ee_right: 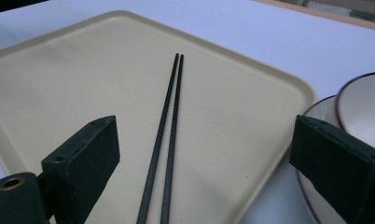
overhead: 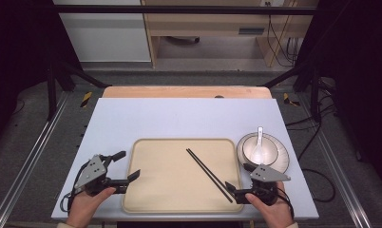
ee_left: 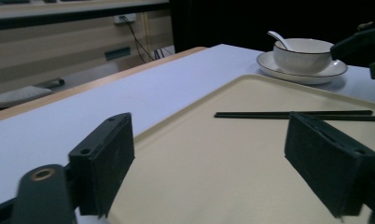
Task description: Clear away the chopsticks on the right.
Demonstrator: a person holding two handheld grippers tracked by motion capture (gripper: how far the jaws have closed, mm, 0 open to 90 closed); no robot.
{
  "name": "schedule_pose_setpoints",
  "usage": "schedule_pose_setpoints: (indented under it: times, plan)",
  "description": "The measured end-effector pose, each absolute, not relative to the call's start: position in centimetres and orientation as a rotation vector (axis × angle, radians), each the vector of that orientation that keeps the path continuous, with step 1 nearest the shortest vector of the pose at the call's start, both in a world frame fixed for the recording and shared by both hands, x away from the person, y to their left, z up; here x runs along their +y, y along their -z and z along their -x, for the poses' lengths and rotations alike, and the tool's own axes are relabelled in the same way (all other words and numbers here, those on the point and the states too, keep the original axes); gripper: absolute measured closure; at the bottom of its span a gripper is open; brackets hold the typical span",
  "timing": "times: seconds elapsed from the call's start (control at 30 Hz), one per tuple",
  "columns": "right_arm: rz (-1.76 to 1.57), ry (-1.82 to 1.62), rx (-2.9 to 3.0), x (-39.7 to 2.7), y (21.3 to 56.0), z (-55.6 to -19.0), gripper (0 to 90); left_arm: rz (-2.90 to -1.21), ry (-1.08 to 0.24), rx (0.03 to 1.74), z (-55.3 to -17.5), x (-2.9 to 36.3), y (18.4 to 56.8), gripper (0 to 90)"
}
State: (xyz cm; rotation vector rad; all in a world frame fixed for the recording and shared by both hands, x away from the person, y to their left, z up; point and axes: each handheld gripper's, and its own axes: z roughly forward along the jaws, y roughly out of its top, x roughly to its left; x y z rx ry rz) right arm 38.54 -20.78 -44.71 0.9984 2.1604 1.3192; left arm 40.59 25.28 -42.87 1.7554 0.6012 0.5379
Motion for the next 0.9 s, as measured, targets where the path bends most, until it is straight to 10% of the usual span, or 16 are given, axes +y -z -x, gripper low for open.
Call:
schedule_pose_setpoints:
  times: [0.47, 0.9]
  plan:
    - [-0.955, -1.286, 1.998, -24.4, 45.2, -37.5, 12.9, -2.108, -0.376, 0.644, -45.0, 12.2, 45.0, 84.3]
    - [-0.943, -1.277, 1.984, -24.2, 45.5, -37.7, 14.2, -2.197, -0.333, 0.675, -47.4, 8.2, 46.4, 89.8]
